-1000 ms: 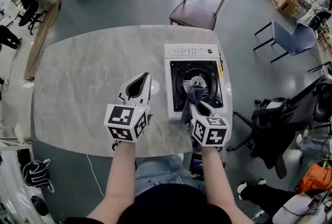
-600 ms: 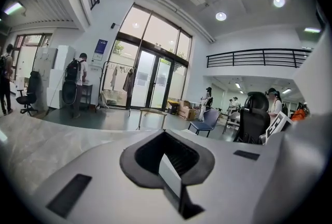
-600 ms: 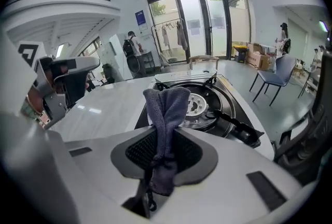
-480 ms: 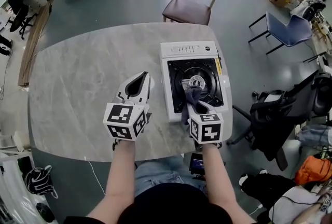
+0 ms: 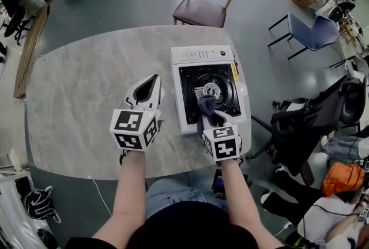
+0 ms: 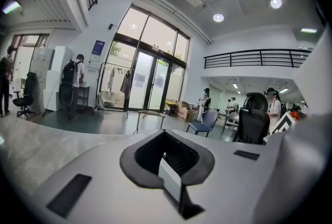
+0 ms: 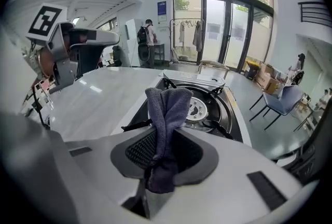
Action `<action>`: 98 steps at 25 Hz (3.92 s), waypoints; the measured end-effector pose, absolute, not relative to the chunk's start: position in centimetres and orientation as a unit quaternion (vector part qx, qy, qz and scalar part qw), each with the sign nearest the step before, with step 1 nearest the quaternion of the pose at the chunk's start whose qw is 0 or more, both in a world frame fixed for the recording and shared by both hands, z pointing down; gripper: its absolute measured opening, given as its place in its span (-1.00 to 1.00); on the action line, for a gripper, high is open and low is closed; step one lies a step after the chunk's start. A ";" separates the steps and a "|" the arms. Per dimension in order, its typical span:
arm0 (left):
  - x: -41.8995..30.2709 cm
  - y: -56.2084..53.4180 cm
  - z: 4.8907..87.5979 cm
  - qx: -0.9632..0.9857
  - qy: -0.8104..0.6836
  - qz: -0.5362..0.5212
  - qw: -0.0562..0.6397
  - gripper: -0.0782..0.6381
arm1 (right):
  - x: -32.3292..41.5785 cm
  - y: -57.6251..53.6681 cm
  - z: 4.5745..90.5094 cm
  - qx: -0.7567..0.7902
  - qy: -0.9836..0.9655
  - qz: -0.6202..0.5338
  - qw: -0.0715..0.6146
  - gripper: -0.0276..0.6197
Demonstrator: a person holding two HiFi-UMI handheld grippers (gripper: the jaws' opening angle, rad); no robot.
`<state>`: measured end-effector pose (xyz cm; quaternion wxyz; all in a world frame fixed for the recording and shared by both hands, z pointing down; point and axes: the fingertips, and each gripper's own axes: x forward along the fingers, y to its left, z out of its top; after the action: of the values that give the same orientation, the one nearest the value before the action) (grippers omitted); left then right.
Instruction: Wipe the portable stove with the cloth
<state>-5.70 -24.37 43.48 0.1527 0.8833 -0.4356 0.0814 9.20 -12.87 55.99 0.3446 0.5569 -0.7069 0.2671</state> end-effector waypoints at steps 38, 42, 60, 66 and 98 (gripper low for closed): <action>1.0 -24.4 39.9 0.865 -0.484 0.088 0.099 -0.76 | 20.0 -16.9 51.0 0.431 -0.785 0.155 0.417 -0.60; 0.5 -24.3 39.3 0.862 -0.490 0.088 0.091 -0.76 | 21.3 -16.8 52.9 0.389 -0.781 0.133 0.471 -0.60; -2.2 -24.0 37.6 0.847 -0.517 0.102 0.063 -0.76 | 20.1 -15.0 55.6 0.256 -0.810 0.129 0.512 -0.54; -2.1 -24.4 38.1 0.848 -0.514 0.113 0.063 -0.76 | 20.1 -15.4 56.8 0.236 -0.805 0.129 0.530 -0.64; -6.2 -24.4 37.1 0.826 -0.552 0.096 0.063 -0.76 | 18.6 -23.3 53.3 0.265 -0.780 0.071 0.562 -0.64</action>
<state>-6.25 -24.36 37.06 0.0634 0.8257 -0.5522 0.0962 18.63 -23.29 53.28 0.5623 0.2655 -0.7799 0.0715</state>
